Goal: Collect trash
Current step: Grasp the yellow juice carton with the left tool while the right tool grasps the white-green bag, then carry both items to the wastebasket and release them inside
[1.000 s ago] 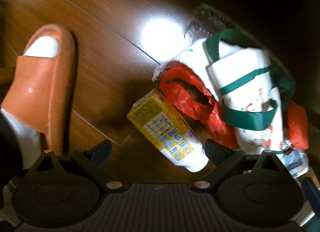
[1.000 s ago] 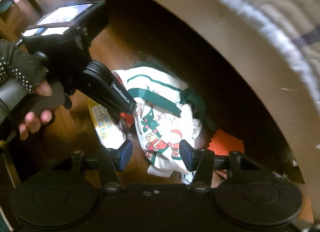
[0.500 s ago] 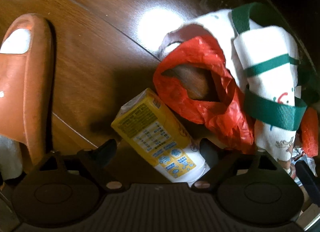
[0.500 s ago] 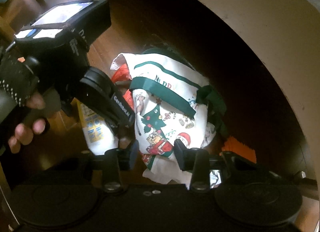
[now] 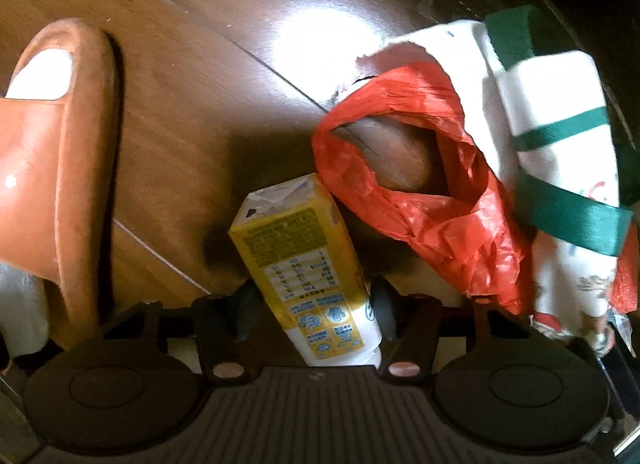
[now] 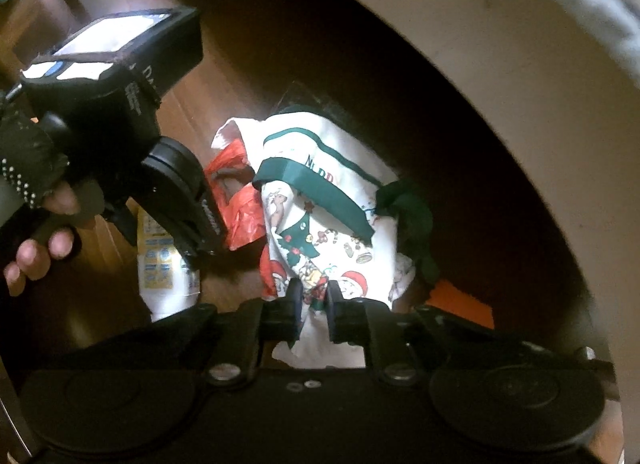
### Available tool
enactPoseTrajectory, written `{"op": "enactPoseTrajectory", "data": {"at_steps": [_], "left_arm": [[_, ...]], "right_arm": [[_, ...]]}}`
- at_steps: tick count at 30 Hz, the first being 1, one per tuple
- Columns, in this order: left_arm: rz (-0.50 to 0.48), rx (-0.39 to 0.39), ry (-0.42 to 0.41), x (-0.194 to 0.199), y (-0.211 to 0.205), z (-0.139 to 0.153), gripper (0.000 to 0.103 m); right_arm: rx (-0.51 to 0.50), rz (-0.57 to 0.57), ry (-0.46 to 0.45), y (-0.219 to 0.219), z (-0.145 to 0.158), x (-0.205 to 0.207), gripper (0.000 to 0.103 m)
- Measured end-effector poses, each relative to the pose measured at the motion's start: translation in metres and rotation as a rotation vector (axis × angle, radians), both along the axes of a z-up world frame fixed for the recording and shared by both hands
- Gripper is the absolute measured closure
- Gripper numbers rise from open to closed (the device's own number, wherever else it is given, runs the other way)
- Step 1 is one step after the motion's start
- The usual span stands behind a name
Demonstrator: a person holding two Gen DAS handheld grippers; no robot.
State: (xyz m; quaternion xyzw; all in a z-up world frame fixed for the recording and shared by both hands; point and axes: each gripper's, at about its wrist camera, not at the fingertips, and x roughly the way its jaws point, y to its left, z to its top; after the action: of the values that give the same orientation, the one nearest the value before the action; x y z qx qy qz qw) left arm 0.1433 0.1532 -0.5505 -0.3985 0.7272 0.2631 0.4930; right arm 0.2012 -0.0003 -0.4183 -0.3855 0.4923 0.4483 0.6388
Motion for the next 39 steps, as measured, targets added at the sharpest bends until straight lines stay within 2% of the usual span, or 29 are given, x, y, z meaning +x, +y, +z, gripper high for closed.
{"op": "enactPoseTrajectory", "data": {"at_steps": [6,13,18,22,33,39], "left_arm": [[-0.023,0.023,-0.002,-0.004,0.006,0.025,0.048],[-0.045,0.041,-0.051,-0.014,0.001,0.078,0.051],[-0.087,0.104,-0.099,-0.006,-0.009,0.120,0.052],[-0.157,0.171,-0.191,-0.004,-0.018,0.164,0.052],[-0.281,0.239,-0.439,-0.026,-0.049,0.298,0.052],[-0.358,0.303,-0.645,-0.039,-0.066,0.376,0.052]], "right_arm": [[0.048,-0.092,0.016,-0.009,0.038,0.000,0.095],[0.071,-0.162,-0.016,-0.021,0.087,-0.014,0.096],[0.106,-0.247,-0.046,-0.035,0.132,-0.030,0.097],[0.154,-0.304,-0.087,-0.053,0.174,-0.046,0.097],[0.318,-0.474,-0.166,-0.109,0.271,-0.101,0.097],[0.420,-0.500,-0.279,-0.143,0.332,-0.135,0.098]]}}
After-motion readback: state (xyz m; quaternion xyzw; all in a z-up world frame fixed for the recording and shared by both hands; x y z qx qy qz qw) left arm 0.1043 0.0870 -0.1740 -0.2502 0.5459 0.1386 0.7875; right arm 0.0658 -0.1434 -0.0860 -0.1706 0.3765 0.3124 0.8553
